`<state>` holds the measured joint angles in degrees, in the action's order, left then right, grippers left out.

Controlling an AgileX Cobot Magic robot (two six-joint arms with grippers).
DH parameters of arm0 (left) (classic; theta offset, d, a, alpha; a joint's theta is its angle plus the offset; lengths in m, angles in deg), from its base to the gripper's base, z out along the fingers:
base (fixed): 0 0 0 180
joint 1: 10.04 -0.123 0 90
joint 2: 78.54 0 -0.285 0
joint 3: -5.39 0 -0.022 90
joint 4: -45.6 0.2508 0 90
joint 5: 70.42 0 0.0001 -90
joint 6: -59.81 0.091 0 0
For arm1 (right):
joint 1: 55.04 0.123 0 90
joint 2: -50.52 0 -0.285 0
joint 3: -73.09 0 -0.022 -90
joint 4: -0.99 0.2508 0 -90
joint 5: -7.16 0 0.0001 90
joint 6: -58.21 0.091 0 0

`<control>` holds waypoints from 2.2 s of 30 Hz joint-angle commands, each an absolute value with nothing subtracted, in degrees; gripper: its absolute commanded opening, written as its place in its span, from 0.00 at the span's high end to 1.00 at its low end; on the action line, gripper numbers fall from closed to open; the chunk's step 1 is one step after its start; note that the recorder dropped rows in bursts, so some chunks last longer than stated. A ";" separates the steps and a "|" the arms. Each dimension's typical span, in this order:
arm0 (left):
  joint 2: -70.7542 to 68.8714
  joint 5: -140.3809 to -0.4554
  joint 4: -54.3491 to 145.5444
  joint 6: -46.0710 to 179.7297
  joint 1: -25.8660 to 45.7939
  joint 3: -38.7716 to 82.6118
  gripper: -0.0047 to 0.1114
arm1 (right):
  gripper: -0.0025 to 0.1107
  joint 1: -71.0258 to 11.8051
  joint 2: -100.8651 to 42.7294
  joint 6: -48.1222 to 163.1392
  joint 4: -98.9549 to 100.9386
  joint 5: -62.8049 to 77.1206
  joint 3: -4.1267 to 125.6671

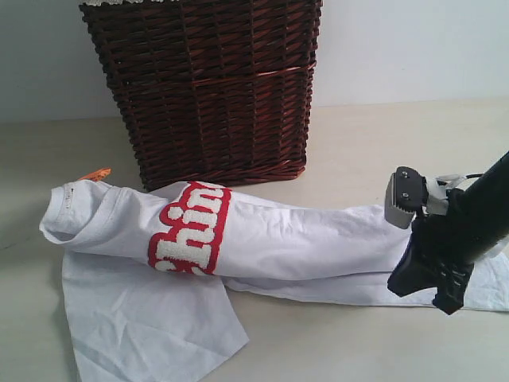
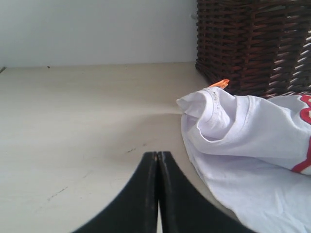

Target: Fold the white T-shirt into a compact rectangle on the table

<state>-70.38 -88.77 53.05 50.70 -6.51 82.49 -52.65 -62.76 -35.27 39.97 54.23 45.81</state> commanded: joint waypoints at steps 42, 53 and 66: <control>-70.75 -88.15 53.25 50.81 -6.67 82.61 0.96 | 0.98 -52.37 -65.25 -31.78 21.98 69.84 46.14; -70.75 -88.15 53.25 50.81 -6.67 82.61 0.96 | 0.65 -52.13 -50.78 -53.51 55.81 65.58 46.14; -70.75 -88.15 53.25 50.81 -6.67 82.61 0.96 | 0.53 -40.36 -66.91 -54.42 58.48 47.94 46.14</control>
<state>-70.38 -88.77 53.05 50.70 -6.51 82.49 -41.44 -66.04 -53.92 58.61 50.50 46.22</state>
